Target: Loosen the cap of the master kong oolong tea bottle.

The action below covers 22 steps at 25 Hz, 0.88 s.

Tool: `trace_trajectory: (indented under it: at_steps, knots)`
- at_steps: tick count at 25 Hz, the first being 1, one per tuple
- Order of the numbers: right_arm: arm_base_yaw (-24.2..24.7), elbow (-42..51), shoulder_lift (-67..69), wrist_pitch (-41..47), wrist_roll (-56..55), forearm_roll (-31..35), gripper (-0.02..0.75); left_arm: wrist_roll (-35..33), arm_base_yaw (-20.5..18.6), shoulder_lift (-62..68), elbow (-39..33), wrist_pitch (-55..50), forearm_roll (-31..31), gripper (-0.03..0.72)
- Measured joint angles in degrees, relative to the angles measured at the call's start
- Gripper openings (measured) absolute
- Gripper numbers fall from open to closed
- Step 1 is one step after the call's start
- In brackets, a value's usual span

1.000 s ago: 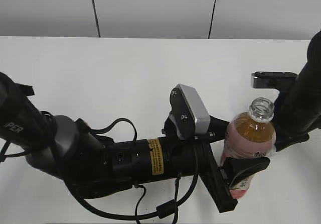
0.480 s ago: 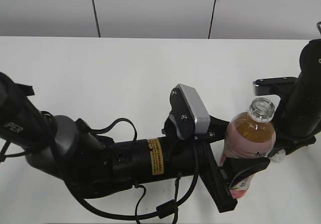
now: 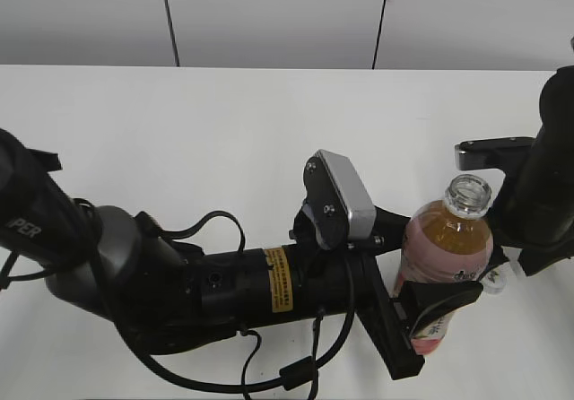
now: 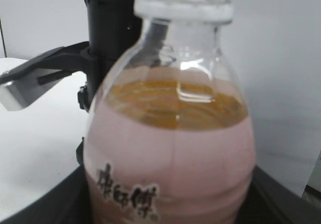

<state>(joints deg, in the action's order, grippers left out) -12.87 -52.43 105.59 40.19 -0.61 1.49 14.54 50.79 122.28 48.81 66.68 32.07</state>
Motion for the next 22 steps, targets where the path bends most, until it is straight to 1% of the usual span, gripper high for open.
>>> trace_trajectory:
  at_steps: [5,10,22]
  knots:
    - [0.2,0.1,-6.6,0.4,0.0,0.0,0.554,0.0,0.0,0.0,0.0,0.0,0.0,0.425]
    - [0.9,0.1,-11.7,3.2,0.0,-0.5,0.554,0.0,0.0,0.0,0.0,0.0,0.0,0.425]
    - [1.0,0.1,-15.8,7.8,0.0,-0.6,0.554,0.0,-0.1,0.0,0.0,-0.1,-0.4,0.425]
